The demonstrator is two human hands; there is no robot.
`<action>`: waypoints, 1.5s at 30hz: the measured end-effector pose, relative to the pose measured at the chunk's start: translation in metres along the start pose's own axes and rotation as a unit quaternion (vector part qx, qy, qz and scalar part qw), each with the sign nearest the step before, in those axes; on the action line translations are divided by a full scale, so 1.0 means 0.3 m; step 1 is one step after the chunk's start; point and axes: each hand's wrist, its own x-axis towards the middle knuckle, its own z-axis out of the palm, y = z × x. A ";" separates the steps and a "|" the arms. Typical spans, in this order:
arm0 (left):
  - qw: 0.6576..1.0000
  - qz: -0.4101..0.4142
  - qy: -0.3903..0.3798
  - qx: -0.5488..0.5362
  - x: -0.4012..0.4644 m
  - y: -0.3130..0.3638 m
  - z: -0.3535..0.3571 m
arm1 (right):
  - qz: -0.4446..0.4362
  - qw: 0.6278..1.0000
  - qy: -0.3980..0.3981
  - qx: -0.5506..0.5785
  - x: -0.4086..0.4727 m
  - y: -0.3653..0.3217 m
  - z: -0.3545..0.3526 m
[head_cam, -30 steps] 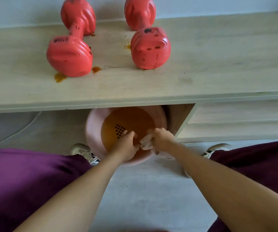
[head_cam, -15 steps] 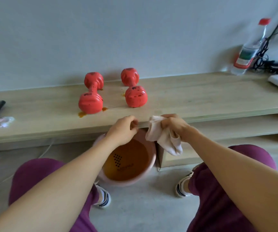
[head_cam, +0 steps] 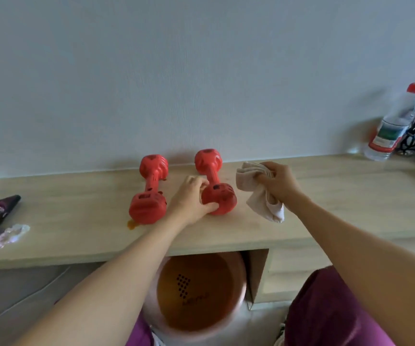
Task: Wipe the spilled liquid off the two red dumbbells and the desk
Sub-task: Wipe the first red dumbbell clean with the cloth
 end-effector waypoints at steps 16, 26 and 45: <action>0.992 -0.008 -0.058 -0.109 0.092 -0.080 0.016 | -0.194 0.922 -0.124 -0.311 0.262 0.009 0.250; 0.992 -0.006 -0.067 -0.107 0.100 -0.120 -0.006 | -0.242 0.830 -0.289 -0.411 0.268 -0.053 0.248; 0.990 0.007 -0.083 -0.113 0.085 -0.098 -0.018 | -0.182 0.847 -0.252 -0.432 0.309 -0.068 0.306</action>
